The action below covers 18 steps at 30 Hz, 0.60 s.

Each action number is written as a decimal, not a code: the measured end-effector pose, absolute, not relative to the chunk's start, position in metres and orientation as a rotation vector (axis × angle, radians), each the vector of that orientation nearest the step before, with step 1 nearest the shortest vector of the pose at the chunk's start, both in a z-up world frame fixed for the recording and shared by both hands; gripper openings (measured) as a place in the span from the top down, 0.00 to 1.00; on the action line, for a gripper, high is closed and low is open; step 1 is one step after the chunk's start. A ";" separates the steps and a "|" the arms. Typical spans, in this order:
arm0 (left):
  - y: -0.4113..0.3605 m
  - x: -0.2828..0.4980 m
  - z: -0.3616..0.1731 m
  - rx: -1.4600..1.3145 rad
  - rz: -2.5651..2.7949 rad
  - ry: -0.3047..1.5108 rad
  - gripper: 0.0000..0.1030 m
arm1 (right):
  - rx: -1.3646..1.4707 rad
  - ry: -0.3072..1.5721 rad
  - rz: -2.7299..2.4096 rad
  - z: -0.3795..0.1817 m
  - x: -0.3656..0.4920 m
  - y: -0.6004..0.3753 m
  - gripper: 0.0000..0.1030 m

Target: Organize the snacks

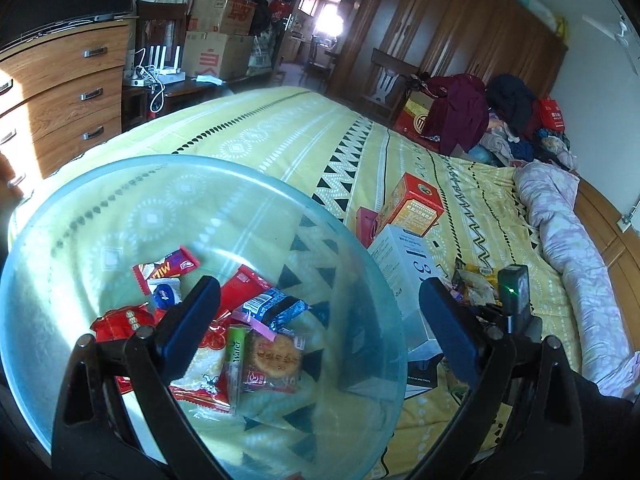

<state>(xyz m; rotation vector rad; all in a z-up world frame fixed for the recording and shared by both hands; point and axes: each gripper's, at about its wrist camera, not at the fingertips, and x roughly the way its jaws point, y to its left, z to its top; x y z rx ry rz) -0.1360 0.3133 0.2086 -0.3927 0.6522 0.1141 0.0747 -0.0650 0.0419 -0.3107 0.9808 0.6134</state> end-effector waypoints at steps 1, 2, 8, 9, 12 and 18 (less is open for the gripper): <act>0.312 -0.134 0.208 -0.388 0.113 0.657 0.03 | -0.329 0.973 0.616 0.037 0.078 -0.062 0.41; 0.309 -0.132 0.208 -0.384 0.112 0.661 0.03 | -0.347 0.973 0.616 0.031 0.082 -0.059 0.41; 0.285 -0.119 0.209 -0.347 0.073 0.681 0.03 | -0.448 0.988 0.666 -0.007 0.088 -0.054 0.38; 0.281 -0.119 0.210 -0.341 0.065 0.680 0.03 | -0.467 0.990 0.677 -0.006 0.085 -0.058 0.39; 0.264 -0.114 0.211 -0.325 0.027 0.690 0.03 | -0.493 0.994 0.729 -0.004 0.072 -0.084 0.43; 0.213 -0.105 0.212 -0.279 -0.094 0.722 0.03 | -0.526 0.997 0.691 0.003 0.057 -0.155 0.53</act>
